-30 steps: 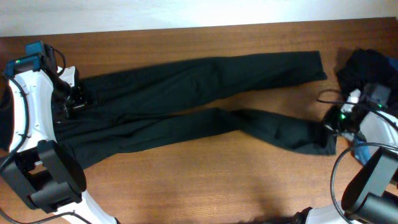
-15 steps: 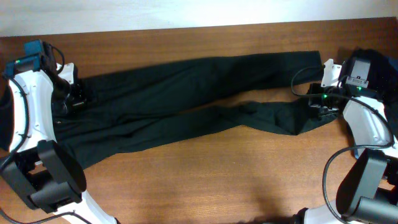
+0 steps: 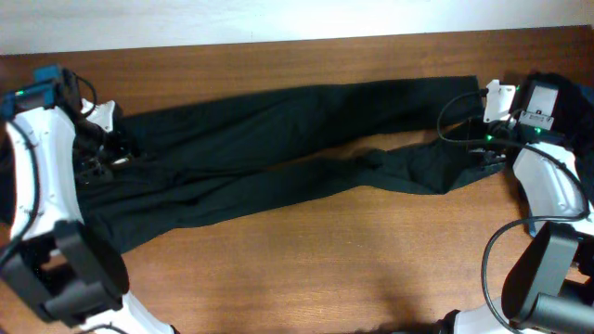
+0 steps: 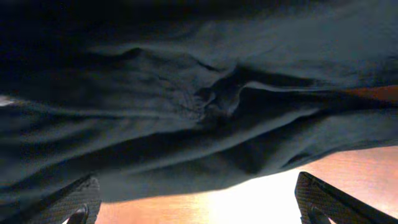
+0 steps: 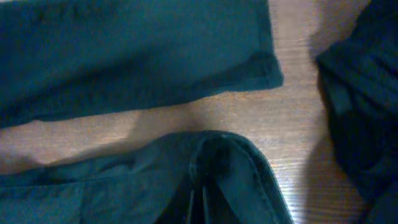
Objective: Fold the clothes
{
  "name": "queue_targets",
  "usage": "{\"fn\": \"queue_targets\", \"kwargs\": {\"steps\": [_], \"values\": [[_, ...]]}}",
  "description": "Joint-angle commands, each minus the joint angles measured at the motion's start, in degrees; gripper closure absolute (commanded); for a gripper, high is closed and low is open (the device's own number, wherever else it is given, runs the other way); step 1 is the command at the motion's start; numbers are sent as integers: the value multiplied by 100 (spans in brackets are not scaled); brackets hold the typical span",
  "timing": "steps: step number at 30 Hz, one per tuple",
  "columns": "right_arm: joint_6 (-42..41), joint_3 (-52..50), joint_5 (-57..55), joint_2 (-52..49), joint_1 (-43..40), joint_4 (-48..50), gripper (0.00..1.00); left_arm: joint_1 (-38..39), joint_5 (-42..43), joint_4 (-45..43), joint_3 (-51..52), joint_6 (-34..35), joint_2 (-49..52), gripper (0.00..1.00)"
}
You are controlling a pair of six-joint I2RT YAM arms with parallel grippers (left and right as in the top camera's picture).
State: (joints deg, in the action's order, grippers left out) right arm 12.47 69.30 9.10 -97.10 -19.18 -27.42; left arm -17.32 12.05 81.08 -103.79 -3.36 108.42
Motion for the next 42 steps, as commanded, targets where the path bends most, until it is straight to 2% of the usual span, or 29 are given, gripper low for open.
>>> {"fn": "queue_targets", "kwargs": {"steps": [1,6,11,13,16,22,25,29,33,34,36,42], "values": [[81,415,-120,-184,-35,-96,96,-52,35,55,-103,118,-940,1],[81,682,-92,-501,-33,-151,96,-79,-160,131,195,125,-1665,1],[83,782,-74,-813,-33,-151,96,-326,-155,-13,1364,260,-1910,0],[85,800,-76,-894,-33,-151,96,-601,-144,-289,1888,404,-1937,1],[83,804,-76,-920,-33,-149,96,-1207,310,-800,2457,422,-1976,1],[83,820,-76,-920,-35,-103,96,-2033,710,-1331,2981,144,-1978,1],[83,820,-76,-925,-33,-68,96,-2011,647,-1513,3276,20,-1978,1],[83,820,-76,-927,-35,0,96,-2026,44,-1965,3724,155,-1978,1],[81,820,-74,-927,-35,24,96,-2022,11,-2435,4024,153,-1974,10],[81,820,-74,-927,-35,24,96,-2022,15,-2564,4083,92,-1974,17],[81,820,-74,-927,-35,42,96,-2022,13,-2804,4203,-24,-1971,25],[81,820,-76,-927,-35,85,96,-2017,17,-3453,4739,-59,-1971,26]]}}
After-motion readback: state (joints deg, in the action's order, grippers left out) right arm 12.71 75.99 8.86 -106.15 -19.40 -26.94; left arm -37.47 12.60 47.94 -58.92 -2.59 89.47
